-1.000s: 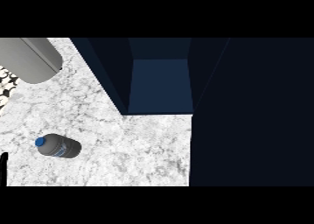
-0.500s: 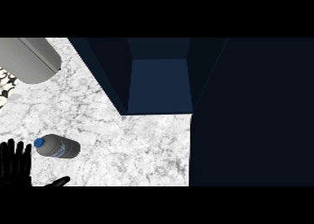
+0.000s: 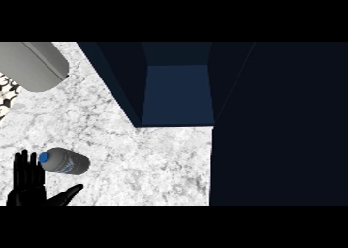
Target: Pick up the bottled water, place it into the cabinet and close the cabinet
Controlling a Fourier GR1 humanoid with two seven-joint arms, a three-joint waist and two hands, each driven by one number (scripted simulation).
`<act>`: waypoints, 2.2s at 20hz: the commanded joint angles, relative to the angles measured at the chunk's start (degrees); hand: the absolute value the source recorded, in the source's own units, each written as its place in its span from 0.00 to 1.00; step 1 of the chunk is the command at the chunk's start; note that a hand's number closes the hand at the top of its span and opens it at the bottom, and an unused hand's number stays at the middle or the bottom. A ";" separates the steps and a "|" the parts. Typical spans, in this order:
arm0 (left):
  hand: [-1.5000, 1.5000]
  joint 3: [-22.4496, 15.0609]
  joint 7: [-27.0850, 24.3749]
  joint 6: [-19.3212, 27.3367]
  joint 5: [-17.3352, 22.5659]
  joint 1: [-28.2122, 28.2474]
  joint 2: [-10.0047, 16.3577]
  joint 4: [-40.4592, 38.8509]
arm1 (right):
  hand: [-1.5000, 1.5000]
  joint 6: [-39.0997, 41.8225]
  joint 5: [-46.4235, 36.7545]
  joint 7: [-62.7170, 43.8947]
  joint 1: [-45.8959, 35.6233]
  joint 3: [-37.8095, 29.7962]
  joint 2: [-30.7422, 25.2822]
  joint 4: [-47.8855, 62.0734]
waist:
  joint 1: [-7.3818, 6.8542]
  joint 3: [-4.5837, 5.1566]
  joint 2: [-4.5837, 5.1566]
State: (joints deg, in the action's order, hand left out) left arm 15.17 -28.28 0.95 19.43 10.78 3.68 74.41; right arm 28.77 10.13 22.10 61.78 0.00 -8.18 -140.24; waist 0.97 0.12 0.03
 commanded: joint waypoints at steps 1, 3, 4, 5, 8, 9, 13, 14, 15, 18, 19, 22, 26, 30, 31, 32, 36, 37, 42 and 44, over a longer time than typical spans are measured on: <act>0.00 0.71 -5.57 -0.85 -0.94 -2.76 -0.93 -8.22 | 0.00 1.58 5.65 -1.74 5.03 -0.72 -0.20 -10.60 | 0.32 0.01 -0.07; 0.00 2.02 -4.50 1.02 -0.61 -5.80 -0.10 -9.94 | 0.00 1.86 6.17 -0.32 6.39 -2.40 0.02 -10.06 | 0.30 -0.02 -0.08; 0.00 4.31 -5.79 -0.33 0.36 -8.42 2.49 -13.31 | 0.00 0.25 3.76 -2.87 3.59 0.84 0.94 -9.81 | -0.11 0.01 0.10; 0.00 4.41 -5.49 -0.44 0.35 -9.85 2.75 -15.83 | 0.00 0.93 5.73 -1.12 5.55 -1.87 0.33 -10.47 | 0.33 0.03 0.07; 0.00 4.19 -10.64 -1.24 -0.81 -11.99 1.68 -22.05 | 0.00 0.56 5.48 -2.49 1.26 -2.54 -0.28 -7.80 | -0.23 0.01 0.17; 0.00 4.24 -13.46 -1.75 -1.37 -11.96 1.05 -24.99 | 0.00 2.89 5.61 1.75 4.56 -4.29 -0.18 -6.57 | 0.40 0.01 0.00; 0.00 6.23 -11.21 -6.88 2.91 -14.00 3.38 -25.42 | 0.00 2.02 4.28 -1.04 6.03 -2.81 0.64 -10.90 | -0.04 0.03 0.04; 0.00 5.82 -14.30 -8.67 2.51 -14.87 2.24 -29.18 | 0.00 3.10 6.80 0.57 5.54 -5.30 -0.54 -8.26 | 0.16 0.05 0.09; 0.00 5.43 -16.07 -9.71 2.26 -14.13 1.56 -29.71 | 0.00 3.99 8.02 2.11 4.43 -6.82 -0.95 -5.65 | -0.03 0.00 0.04; 0.00 6.81 -15.53 -13.67 4.80 -16.59 2.76 -32.04 | 0.00 5.54 7.36 4.45 8.69 -7.63 -0.58 -8.44 | 0.69 0.06 -0.06; 0.00 7.35 -14.48 -16.19 5.60 -17.65 4.89 -33.33 | 0.00 3.82 7.99 3.18 5.72 -7.94 0.05 -5.95 | 0.04 0.02 0.09; 0.00 6.33 -16.08 -14.43 5.00 -18.88 2.06 -33.19 | 0.00 1.91 6.93 -1.10 3.74 -5.60 0.41 -8.79 | -0.72 -0.02 0.18; 1.00 8.48 -18.16 -17.80 6.63 -20.08 4.72 -37.23 | 0.00 5.60 8.87 2.69 7.16 -8.59 -0.32 -7.60 | -0.14 -0.01 0.05; 1.00 7.41 -19.24 -15.77 6.18 -21.71 2.04 -37.38 | 0.00 3.62 3.71 1.06 5.49 -4.29 2.35 -8.66 | -0.36 -0.03 0.02; 1.00 8.03 -22.25 -16.79 5.77 -21.70 2.77 -40.05 | 0.00 5.68 5.70 2.87 6.43 -6.33 1.01 -7.46 | -0.04 -0.01 0.04; 1.00 7.58 -18.60 -15.13 6.67 -23.56 2.40 -36.79 | 0.00 3.90 5.89 0.59 5.32 -6.25 1.26 -8.36 | -0.46 -0.06 0.02; 1.00 6.58 -25.10 -13.10 3.82 -20.81 2.41 -34.74 | 0.00 3.65 6.93 -0.78 4.35 -6.80 0.64 -7.75 | -0.86 -0.05 0.12; 1.00 6.02 -21.68 -13.80 4.53 -23.68 2.83 -34.46 | 0.00 5.03 6.75 2.65 3.50 -8.81 0.47 -5.52 | -0.41 -0.08 -0.04; 1.00 -2.39 -19.87 -16.32 -1.37 -25.15 -2.04 -34.72 | 0.00 6.26 3.52 4.77 6.09 -5.26 1.59 -5.60 | 0.34 -0.06 -0.16; 1.00 -4.31 -20.76 -16.44 -1.67 -25.36 -3.55 -32.93 | 0.00 4.50 3.71 1.70 5.45 -4.21 1.61 -8.47 | -0.30 -0.04 -0.06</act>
State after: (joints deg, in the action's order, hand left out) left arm 14.61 -49.36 -14.41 19.56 -13.18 2.02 39.97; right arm 33.55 11.33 27.37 65.51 -4.76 -6.78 -139.08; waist 0.81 0.06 -0.03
